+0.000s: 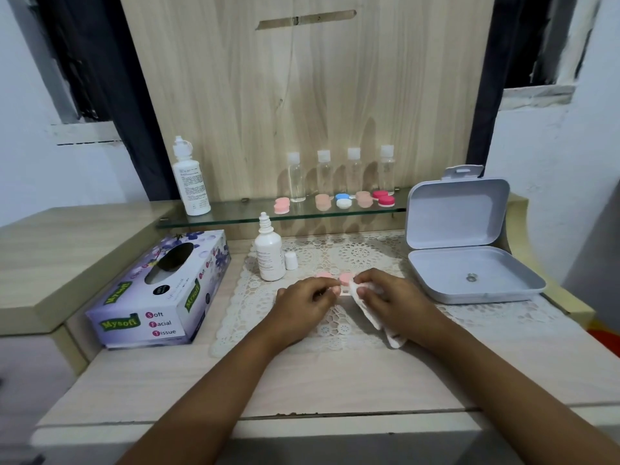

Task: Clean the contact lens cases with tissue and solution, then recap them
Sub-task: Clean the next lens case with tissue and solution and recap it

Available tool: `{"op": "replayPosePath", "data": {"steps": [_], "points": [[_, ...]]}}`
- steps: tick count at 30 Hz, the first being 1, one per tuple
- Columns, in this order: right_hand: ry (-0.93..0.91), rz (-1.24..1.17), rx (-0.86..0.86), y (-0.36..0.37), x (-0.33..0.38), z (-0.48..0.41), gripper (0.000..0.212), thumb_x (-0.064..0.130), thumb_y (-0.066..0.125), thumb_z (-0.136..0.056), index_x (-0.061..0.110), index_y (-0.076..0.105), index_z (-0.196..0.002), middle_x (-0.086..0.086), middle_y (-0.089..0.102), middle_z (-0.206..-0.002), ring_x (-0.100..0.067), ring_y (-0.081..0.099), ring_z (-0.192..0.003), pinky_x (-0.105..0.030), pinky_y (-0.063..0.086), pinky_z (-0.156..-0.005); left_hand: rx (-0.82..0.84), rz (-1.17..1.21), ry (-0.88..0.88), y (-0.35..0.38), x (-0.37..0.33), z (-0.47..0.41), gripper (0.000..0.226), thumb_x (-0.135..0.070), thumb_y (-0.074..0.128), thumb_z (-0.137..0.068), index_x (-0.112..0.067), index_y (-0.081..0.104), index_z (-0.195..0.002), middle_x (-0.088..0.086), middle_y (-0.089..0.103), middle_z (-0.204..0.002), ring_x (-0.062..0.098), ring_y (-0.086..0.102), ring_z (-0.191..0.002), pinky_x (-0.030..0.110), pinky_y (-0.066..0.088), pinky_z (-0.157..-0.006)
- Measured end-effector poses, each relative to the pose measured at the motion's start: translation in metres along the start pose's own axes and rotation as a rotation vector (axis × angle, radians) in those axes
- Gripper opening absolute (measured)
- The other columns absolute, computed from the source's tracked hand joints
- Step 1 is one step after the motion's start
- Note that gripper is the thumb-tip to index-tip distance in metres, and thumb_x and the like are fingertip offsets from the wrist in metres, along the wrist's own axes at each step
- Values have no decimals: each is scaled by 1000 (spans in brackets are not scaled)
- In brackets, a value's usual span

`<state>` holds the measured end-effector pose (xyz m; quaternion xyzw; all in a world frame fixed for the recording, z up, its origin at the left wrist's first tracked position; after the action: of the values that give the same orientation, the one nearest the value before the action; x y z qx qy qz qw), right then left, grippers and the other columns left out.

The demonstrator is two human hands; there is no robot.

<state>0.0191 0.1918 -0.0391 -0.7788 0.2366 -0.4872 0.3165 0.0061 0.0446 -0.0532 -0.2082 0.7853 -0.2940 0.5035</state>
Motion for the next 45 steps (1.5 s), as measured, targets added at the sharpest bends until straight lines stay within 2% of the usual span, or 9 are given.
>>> {"op": "replayPosePath", "data": {"steps": [7,11,14,17,27,33,37,41,45], "points": [[31,-260,-73,-2,0,-1,14,24,62,-87,34,57,-95,8,63,-93,-1,58,-78,-8,42,-68,-77,364,-25,-8,-6,3,9,-23,54,-94,-17,61,-93,-8,63,-65,12,67,-72,43,58,-77],[18,-237,-52,-3,0,-1,14,22,64,-86,29,60,-97,8,63,-97,-3,59,-83,-7,41,-67,-51,369,-17,-6,-5,3,11,-24,55,-93,-22,63,-85,-2,66,-73,19,68,-76,43,58,-77],[49,-178,-107,-6,-5,-3,13,23,60,-89,19,65,-101,9,62,-90,-7,58,-83,-16,41,-67,25,309,16,-3,-10,5,7,-23,60,-90,-25,64,-95,8,67,-84,11,63,-75,27,54,-76],[85,-117,-148,-9,-9,-3,16,24,57,-91,16,66,-102,3,62,-89,-12,57,-83,-22,38,-67,110,220,43,1,-13,9,23,-16,65,-84,-30,60,-102,-8,65,-90,1,58,-80,13,46,-73],[85,-69,-72,-4,-6,1,34,29,65,-85,18,60,-116,1,64,-103,-14,59,-95,-26,44,-81,19,207,76,-9,-11,7,27,-17,72,-80,-23,68,-106,-5,67,-83,1,58,-75,7,39,-67],[57,-67,-166,-10,-8,-1,19,25,60,-89,17,66,-104,3,61,-92,-10,54,-87,-19,35,-67,-18,93,147,-12,-17,8,28,-20,75,-77,-25,70,-104,-17,65,-95,-4,56,-93,4,36,-75],[-195,71,-302,-14,2,3,18,18,60,-86,10,70,-97,-3,59,-93,-12,54,-85,-5,32,-70,-81,16,215,-17,-19,6,28,-23,79,-73,-22,72,-100,-22,62,-95,-3,54,-98,8,38,-82],[-415,284,-404,-17,22,16,26,22,50,-87,8,71,-95,-6,59,-88,-17,50,-80,-25,42,-67,-98,58,192,-20,-17,6,28,-22,79,-73,-23,72,-100,-18,66,-98,-3,54,-98,7,37,-82],[-562,395,-293,-4,36,24,20,14,58,-81,8,69,-97,-6,60,-90,-22,53,-78,-27,42,-67,-113,90,169,-23,-14,5,30,-24,78,-73,-24,71,-102,-13,67,-100,-1,56,-98,9,39,-81]]}}
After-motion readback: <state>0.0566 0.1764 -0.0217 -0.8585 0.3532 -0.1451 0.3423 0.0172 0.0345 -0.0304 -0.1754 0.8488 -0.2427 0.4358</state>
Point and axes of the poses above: each hand's wrist, its own z-axis away from the middle knuckle, its own y-axis out of the palm, x = y × z, the point moved 7 cm from there along -z, towards the middle knuckle
